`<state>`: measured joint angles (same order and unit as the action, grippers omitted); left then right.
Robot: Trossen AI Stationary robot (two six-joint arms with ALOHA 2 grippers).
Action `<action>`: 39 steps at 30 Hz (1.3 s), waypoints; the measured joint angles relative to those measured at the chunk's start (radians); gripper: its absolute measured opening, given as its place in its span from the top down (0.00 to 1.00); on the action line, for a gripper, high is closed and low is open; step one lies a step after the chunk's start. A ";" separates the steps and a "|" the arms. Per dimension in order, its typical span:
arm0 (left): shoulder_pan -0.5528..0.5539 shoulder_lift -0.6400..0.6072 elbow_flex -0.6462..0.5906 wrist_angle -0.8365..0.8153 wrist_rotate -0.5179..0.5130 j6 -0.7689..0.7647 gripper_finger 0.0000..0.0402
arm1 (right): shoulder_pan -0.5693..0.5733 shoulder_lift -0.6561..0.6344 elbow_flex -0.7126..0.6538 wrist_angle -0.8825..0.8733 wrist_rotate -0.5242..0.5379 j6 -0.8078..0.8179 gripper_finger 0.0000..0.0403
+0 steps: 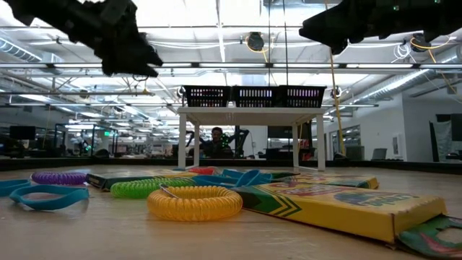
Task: Pick & Place Office Desk Supplies
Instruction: Put the blue rubber band into the right black bin on the shelf
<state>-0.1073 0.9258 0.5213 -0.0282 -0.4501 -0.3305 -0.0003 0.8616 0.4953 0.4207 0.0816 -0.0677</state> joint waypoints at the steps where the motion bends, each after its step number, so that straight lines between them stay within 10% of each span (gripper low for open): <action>1: 0.000 0.001 -0.009 0.001 0.020 -0.009 0.41 | 0.000 0.000 0.000 -0.007 0.000 0.000 0.65; 5: -0.009 0.003 -0.043 0.005 0.128 -0.020 0.41 | 0.000 0.000 0.000 -0.022 0.000 0.004 0.65; 12: -0.064 -0.134 -0.108 0.037 -0.003 0.017 0.41 | 0.000 0.000 0.000 -0.040 0.000 0.004 0.65; 39: -0.143 -0.277 -0.267 0.123 0.026 -0.052 0.41 | 0.000 0.000 0.000 -0.052 0.054 0.000 0.65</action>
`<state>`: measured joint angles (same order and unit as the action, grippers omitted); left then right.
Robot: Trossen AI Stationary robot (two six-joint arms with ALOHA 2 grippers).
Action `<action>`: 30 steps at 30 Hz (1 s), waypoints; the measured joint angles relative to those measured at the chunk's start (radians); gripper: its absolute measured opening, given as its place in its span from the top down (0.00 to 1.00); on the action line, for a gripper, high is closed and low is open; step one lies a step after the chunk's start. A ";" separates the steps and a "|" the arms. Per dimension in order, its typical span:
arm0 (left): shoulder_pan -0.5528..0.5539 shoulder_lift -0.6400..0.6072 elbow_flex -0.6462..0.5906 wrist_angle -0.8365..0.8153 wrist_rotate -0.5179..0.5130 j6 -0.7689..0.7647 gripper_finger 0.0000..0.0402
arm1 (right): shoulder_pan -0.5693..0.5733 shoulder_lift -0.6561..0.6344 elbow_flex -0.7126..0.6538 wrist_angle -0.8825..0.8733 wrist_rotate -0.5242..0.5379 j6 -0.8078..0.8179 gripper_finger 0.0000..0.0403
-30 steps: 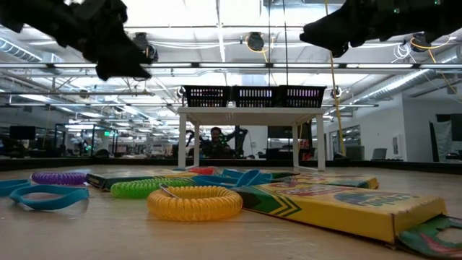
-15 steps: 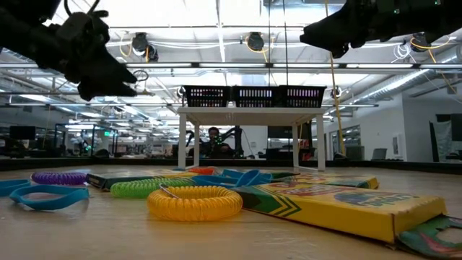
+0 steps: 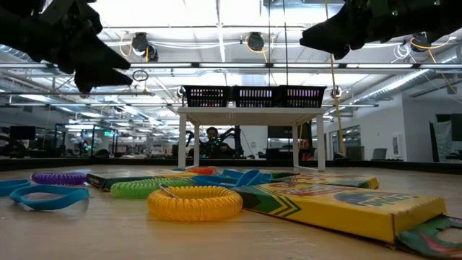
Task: Pick & Place Office Desk Supplies
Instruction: Put the blue rubber band into the right black bin on the shelf
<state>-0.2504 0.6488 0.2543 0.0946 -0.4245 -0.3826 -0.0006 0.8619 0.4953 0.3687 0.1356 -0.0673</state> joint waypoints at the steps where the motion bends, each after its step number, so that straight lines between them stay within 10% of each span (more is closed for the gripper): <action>1: 0.000 0.011 0.000 0.010 0.024 -0.011 0.41 | 0.000 0.000 0.000 0.000 0.000 0.000 0.65; 18: 0.001 0.535 0.031 0.316 0.063 -0.096 0.41 | 0.000 0.001 -0.115 0.197 0.051 -0.021 0.65; 30: 0.043 0.826 0.276 -0.066 0.083 -0.191 0.41 | 0.000 0.001 -0.133 0.231 0.045 0.003 0.65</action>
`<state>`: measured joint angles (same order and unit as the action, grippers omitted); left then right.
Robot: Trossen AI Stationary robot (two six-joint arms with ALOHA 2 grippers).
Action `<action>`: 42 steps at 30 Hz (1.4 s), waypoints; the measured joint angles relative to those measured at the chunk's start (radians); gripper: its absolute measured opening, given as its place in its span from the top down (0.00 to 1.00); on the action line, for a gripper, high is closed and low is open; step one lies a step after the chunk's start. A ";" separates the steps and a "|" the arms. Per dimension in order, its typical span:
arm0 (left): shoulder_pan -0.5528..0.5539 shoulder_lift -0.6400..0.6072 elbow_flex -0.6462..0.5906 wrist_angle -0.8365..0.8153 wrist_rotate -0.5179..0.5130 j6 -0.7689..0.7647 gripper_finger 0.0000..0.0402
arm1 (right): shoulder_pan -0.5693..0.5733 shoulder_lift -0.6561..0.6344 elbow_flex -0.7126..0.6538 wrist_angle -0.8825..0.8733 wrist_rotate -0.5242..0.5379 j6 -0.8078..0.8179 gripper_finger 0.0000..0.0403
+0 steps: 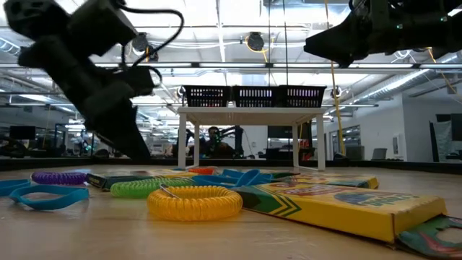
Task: Pick & Place Office Desk Supplies
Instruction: Put the blue rubber band into the right black bin on the shelf
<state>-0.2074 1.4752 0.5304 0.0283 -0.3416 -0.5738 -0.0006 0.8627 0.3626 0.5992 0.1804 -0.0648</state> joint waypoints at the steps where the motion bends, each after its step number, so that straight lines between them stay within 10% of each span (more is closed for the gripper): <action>1: 0.010 0.004 0.014 -0.031 -0.004 -0.011 0.41 | 0.000 0.000 0.000 0.000 -0.001 0.000 0.65; 18: 0.038 0.128 0.043 -0.053 0.056 -0.020 0.43 | 0.000 0.000 0.000 -0.005 0.000 -0.003 0.65; 31: 0.041 0.133 0.040 -0.079 0.053 -0.012 0.96 | 0.000 0.000 0.000 -0.005 0.001 -0.007 0.65; 42: 0.042 -0.007 0.031 -0.081 -0.012 0.089 0.99 | 0.000 0.000 0.000 -0.005 0.001 -0.007 0.65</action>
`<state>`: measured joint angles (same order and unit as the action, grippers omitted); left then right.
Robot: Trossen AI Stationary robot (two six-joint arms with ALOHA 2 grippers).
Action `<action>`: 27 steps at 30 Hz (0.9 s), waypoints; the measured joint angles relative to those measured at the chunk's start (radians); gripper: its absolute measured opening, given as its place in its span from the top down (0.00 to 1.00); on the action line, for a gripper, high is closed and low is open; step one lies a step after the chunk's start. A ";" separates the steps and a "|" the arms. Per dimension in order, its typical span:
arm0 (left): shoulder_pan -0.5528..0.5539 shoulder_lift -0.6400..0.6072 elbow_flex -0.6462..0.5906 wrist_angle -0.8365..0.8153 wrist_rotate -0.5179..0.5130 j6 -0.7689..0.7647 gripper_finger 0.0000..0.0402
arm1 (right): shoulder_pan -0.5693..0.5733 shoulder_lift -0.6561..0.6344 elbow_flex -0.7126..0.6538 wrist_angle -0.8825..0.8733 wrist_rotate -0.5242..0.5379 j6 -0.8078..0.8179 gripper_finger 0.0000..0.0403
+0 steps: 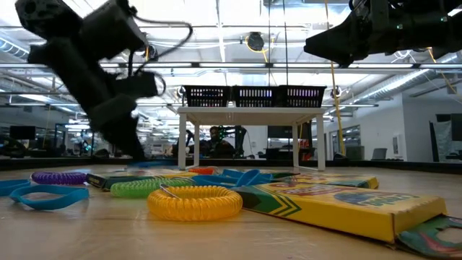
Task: Pick & Place Office Desk Supplies
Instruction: Put the blue rubber band into the right black bin on the shelf
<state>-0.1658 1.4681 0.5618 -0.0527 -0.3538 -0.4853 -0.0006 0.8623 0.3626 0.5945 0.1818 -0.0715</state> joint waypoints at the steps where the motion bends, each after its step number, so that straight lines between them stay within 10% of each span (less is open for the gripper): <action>1: 0.000 -0.023 0.002 0.008 -0.013 0.009 0.99 | 0.000 0.000 0.000 0.000 0.000 0.000 0.65; 27: -0.005 -0.160 0.028 0.465 -0.065 0.412 1.00 | 0.003 0.156 0.000 0.136 -0.081 0.137 0.65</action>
<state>-0.1707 1.3079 0.5898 0.4125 -0.4185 -0.0730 0.0029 1.0181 0.3626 0.7309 0.1003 0.0655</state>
